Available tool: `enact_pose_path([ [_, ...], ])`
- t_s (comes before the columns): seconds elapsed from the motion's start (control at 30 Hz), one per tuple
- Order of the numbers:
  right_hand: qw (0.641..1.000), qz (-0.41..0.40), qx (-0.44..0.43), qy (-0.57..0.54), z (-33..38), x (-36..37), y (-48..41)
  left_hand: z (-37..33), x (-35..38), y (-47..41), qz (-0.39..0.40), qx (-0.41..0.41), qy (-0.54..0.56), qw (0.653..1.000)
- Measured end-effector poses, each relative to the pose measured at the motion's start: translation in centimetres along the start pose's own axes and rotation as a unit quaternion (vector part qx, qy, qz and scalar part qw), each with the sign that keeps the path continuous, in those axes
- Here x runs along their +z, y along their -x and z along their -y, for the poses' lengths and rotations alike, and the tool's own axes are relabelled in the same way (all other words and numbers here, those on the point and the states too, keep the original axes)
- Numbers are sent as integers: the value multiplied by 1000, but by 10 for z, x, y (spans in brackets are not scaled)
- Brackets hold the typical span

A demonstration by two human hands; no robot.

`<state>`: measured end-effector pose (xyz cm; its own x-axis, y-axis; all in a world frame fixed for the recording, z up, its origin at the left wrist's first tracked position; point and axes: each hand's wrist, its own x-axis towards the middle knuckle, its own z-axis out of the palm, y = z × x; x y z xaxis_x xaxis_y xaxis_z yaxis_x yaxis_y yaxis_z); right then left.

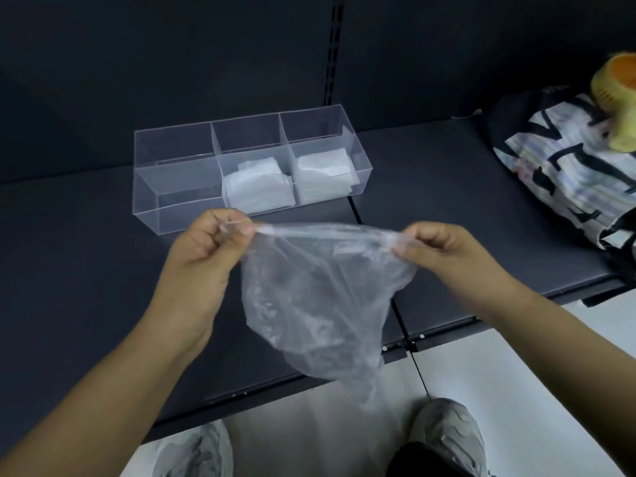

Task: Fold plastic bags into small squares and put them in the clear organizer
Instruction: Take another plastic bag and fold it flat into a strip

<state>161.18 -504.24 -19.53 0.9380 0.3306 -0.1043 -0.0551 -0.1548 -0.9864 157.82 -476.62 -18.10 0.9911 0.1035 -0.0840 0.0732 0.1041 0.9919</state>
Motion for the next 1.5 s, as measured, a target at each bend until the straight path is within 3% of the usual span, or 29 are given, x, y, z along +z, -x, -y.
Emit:
enact_pose_path([
  [0.17,992,-84,1,-96,7,-6,0,6,-5,6,-7,-22,1,1000],
  [0.23,989,-69,25,-126,12,-5,1,8,-2,7,-18,-29,2,999],
  [0.37,997,12,67,-25,13,2,5,12,-1,9,-37,-59,-1,998],
  [0.47,995,-32,82,-39,12,1,5,15,-6,12,-53,-83,-10,995],
  [0.57,990,-101,89,-49,17,0,4,18,-13,13,-56,-125,-73,988],
  [0.67,993,-93,77,12,27,9,2,11,-18,10,-73,-106,-203,971],
  [0.77,998,-24,59,29,41,27,-2,-9,-1,-2,2,-38,-228,973],
  [0.87,997,50,35,38,48,43,-7,-16,28,-14,130,-45,-224,965],
  [0.9,997,64,33,42,48,44,-8,-15,34,-18,137,-56,-200,969],
  [1.0,993,73,51,75,43,27,-9,-1,25,-32,3,-79,-136,988],
  [1.1,987,18,88,134,25,-9,-9,18,-12,-41,-133,-102,-131,977],
  [1.2,976,-103,113,154,1,-43,-11,37,-40,-42,-181,-146,-152,961],
  [1.27,975,-131,114,138,-8,-51,-10,47,-47,-41,-193,-162,-157,955],
  [1.37,988,-69,89,103,-14,-37,-3,56,-51,-38,-202,-169,-163,951],
  [1.5,985,22,96,142,-20,-12,-7,60,-52,-37,-199,-175,-161,951],
])
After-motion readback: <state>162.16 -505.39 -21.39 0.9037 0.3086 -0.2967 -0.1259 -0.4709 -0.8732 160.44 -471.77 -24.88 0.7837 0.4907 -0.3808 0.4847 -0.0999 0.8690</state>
